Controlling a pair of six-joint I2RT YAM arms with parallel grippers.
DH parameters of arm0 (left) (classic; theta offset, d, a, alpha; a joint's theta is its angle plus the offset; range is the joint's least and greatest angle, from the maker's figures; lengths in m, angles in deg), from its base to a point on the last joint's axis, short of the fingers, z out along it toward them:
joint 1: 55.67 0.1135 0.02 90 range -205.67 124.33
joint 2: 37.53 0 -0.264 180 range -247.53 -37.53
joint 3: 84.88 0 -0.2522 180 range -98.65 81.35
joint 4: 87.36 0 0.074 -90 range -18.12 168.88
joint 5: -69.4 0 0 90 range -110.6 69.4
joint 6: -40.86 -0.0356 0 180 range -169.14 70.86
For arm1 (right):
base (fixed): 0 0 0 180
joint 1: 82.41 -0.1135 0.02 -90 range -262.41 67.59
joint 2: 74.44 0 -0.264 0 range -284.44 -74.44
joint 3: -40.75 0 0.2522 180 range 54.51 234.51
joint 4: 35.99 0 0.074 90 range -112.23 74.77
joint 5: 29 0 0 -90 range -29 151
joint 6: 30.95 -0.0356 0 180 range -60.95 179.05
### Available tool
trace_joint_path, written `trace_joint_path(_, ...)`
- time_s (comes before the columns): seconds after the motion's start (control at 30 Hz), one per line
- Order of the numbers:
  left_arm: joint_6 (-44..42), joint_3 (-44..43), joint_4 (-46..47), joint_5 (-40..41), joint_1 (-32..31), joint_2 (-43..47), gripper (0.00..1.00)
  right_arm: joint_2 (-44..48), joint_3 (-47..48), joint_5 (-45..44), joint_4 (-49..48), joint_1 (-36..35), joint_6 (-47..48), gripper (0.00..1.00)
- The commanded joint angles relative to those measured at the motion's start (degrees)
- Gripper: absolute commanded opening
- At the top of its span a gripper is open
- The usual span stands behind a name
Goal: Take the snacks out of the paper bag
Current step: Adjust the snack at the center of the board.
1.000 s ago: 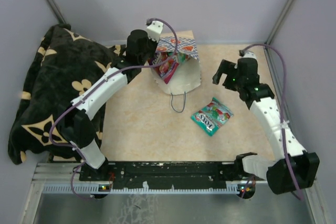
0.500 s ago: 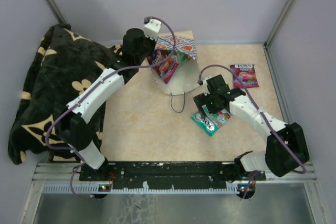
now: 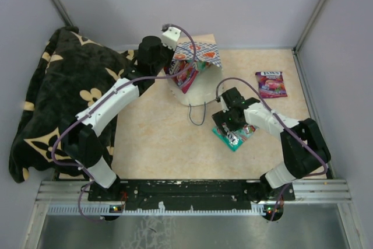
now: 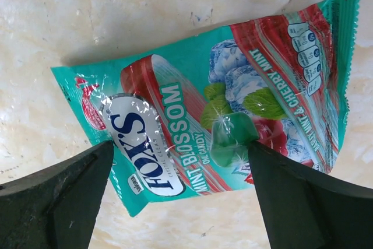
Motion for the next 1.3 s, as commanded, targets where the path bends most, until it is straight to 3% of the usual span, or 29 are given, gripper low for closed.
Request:
trace_joint_path(0.0,-1.6,1.5,4.4,0.7,0.4,2.8,0.05,-0.1,1.4,-2.2,-2.4,-0.4,-6.6,0.99)
trace_joint_path(0.37,-2.4,3.2,5.3,1.8,0.4,3.7,0.05,-6.9,2.4,-9.8,-0.7,0.4,-25.2,0.99)
trace_joint_path(0.5,-2.3,3.4,5.3,2.4,0.5,4.3,0.06,-6.5,3.7,-10.2,0.2,1.6,-37.3,0.99)
trace_joint_path(0.63,-2.0,3.3,4.8,2.6,0.5,4.6,0.06,-5.0,2.5,-3.4,-1.5,2.3,-51.7,0.99)
trace_joint_path(0.83,-1.5,3.1,4.0,2.1,0.5,4.9,0.07,0.7,-5.5,4.0,-6.6,5.1,-78.0,0.99)
trace_joint_path(0.93,-1.1,3.1,3.8,1.5,0.5,5.1,0.07,4.1,-8.5,3.7,-9.6,6.6,-86.6,0.99)
trace_joint_path(1.13,-1.0,3.2,3.4,1.6,0.5,5.9,0.07,9.7,3.6,-8.6,-0.1,6.5,-83.3,0.99)
trace_joint_path(1.23,-0.9,3.2,3.4,1.4,0.5,6.1,0.08,11.9,9.6,-13.6,4.8,6.5,-75.9,0.99)
trace_joint_path(1.27,-1.0,3.2,3.4,1.4,0.5,6.2,0.08,12.9,11.0,-14.2,4.2,6.5,-68.9,0.99)
